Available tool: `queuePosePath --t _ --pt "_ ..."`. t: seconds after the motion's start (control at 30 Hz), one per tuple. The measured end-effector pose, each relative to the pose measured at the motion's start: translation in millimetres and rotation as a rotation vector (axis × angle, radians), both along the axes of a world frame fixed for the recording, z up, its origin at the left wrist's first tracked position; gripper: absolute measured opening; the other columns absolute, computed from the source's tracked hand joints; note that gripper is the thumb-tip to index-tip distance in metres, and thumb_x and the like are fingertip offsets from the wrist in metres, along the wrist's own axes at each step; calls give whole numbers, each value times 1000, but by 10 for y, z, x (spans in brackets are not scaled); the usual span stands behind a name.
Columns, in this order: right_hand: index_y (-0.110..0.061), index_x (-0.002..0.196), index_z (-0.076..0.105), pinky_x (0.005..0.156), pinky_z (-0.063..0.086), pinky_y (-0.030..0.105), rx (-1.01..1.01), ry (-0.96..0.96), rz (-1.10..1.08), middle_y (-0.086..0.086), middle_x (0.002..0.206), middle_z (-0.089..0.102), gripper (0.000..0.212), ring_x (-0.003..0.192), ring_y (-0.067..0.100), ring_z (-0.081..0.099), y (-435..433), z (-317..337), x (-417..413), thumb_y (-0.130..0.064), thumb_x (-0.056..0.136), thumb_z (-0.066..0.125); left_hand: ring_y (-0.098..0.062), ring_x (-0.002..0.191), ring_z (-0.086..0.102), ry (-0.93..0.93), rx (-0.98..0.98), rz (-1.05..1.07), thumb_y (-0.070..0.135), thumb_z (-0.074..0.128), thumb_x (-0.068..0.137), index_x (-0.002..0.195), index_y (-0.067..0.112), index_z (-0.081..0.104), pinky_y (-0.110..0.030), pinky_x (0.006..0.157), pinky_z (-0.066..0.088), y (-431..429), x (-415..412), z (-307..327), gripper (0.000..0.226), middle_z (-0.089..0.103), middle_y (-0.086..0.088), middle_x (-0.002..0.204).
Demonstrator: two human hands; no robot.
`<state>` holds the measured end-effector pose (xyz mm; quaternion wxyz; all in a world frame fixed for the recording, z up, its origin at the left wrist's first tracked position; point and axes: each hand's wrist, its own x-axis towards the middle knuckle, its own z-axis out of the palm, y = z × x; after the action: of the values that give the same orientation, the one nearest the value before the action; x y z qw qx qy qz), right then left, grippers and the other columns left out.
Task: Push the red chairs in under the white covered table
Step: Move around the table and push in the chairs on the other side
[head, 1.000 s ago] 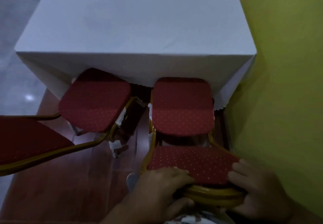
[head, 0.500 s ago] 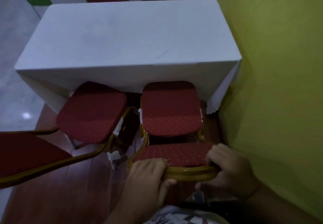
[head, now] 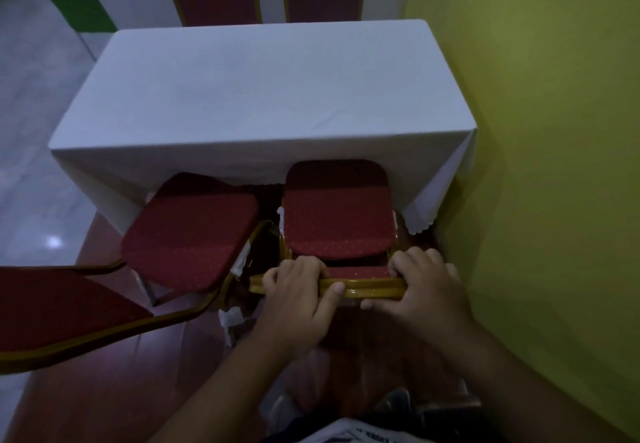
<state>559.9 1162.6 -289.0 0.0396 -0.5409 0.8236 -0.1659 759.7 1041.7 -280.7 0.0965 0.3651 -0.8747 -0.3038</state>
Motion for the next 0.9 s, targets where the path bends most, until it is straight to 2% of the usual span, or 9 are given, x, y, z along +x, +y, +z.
queuePosePath --t 0.07,0.17,0.23,0.53,0.9 --pt "-37 83 40 68 34 36 -3 -40 31 -16 82 43 67 78 14 41 -13 21 -36 -102 72 30 -8 94 42 -4 10 -19 60 33 95 97 34 45 -42 100 30 -50 -8 8 28 46 18 93" --pt "-38 82 37 69 33 38 -29 -78 67 -15 79 40 47 77 13 39 -50 8 -77 -85 87 33 -9 94 41 -10 19 -44 60 33 95 96 34 45 -43 100 31 -107 -36 26 28 48 16 93" --pt "-37 79 35 68 34 38 -30 -79 36 -15 76 39 41 76 13 39 -121 -14 -96 -78 87 38 -10 94 43 -9 31 -42 61 32 93 95 34 45 -44 99 33 -160 -72 39 30 49 15 93" --pt "-33 75 37 69 42 44 -23 -75 -49 -12 73 41 50 75 16 42 -426 -48 -238 -82 84 34 -14 93 44 -4 10 -45 61 35 95 92 35 44 -45 95 36 -474 -251 9 28 49 13 93" --pt "-29 75 43 70 41 44 -40 -57 -68 -10 75 43 54 79 19 43 -701 -63 -556 -82 81 37 -16 89 43 -56 -139 46 64 27 95 97 32 43 -41 90 38 -617 -604 -69 36 48 7 94"
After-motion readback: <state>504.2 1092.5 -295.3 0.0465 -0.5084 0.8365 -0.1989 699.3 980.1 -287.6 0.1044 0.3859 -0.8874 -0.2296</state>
